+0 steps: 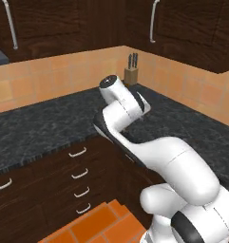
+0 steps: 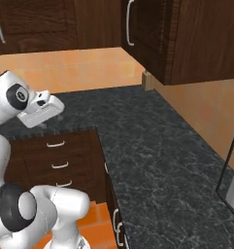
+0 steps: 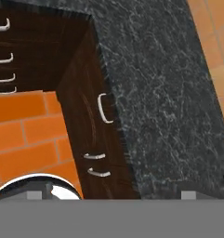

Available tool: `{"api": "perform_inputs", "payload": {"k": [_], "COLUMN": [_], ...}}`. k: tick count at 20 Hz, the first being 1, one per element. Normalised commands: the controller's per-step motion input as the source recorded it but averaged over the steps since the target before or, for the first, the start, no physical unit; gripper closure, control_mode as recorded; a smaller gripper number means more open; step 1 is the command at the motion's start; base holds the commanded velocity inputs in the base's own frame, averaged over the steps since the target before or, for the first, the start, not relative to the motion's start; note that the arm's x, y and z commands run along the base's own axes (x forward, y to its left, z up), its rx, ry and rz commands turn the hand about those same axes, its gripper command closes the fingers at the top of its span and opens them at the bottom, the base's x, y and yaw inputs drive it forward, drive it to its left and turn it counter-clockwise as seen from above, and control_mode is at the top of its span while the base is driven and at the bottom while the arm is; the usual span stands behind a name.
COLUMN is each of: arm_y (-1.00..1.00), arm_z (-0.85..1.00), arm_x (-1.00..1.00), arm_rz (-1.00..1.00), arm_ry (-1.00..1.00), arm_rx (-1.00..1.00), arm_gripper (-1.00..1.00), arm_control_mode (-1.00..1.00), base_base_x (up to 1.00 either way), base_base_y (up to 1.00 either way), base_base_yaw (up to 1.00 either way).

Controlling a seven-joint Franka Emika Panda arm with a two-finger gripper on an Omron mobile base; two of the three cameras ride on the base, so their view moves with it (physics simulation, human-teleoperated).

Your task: Take a straw from the drawer in front and place it inside the glass cup on the dining counter.

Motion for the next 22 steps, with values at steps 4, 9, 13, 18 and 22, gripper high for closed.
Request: {"api": "perform_inputs", "payload": {"k": [4,9,13,18,22], "arm_y": [0.39,0.02,-0.02,-0.21,-0.49], "arm_z": [-0.76,-0.70,-0.70,-0.59,-0.57], "arm_x": [0.03,0.00,0.00,0.00,0.00], "arm_rz": [-0.18,-0.22,-0.04,0.00,0.01], "arm_ry": [0.00,0.00,-0.05,-0.15,-0.10], "arm_rx": [-0.45,-0.36,-0.19,-0.11,-0.01], "arm_gripper": [-1.00,-1.00,-1.00,-1.00,-1.00], "arm_control_mode": [-1.00,-1.00,-1.00,-1.00,-1.00], "base_base_x": [0.00,0.00,0.00,0.00,0.00], "base_base_y": [0.00,0.00,0.00,0.00,0.00], "base_base_yaw": [0.00,0.00,0.00,0.00,0.00]}}
